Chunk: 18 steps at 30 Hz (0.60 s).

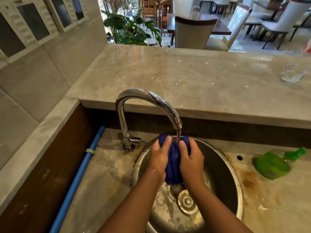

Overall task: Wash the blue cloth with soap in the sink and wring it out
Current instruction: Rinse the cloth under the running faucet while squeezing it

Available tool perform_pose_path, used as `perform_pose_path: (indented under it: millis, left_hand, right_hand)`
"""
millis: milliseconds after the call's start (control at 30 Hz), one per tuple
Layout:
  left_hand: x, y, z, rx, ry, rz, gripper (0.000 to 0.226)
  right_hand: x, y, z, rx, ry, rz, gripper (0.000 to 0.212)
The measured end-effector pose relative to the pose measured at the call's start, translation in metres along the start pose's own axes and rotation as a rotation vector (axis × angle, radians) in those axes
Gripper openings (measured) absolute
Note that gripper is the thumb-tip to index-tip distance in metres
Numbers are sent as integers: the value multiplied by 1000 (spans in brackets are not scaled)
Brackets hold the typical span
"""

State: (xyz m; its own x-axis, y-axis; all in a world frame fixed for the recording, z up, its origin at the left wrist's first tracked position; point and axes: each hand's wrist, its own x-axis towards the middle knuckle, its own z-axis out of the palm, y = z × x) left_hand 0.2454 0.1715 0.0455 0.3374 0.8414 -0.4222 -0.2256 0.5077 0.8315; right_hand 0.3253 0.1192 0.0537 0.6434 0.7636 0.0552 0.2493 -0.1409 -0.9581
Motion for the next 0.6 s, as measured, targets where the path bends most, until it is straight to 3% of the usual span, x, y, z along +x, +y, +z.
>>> perform_pose_path:
  millis: [100,167,367,500,600]
  left_hand:
    - [5,-1,5,22,112,25,28]
    - [-1,-7,11,-23,92,-10,27]
    - [-9,0,10,-22,-76,-14,21]
    - [10,4,3,-6,73,38,29]
    - [7,-3,8,-82,99,-58,38]
  right_hand:
    - [-16,-13,10,-13,-66,-108,11]
    - [-8,-7,16,-102,-29,-135,11]
    - [18,6,4,-53,77,56,19]
    - [-9,-19,5,72,-10,-49,14]
    - [-12,-19,17,-40,-47,-148,10]
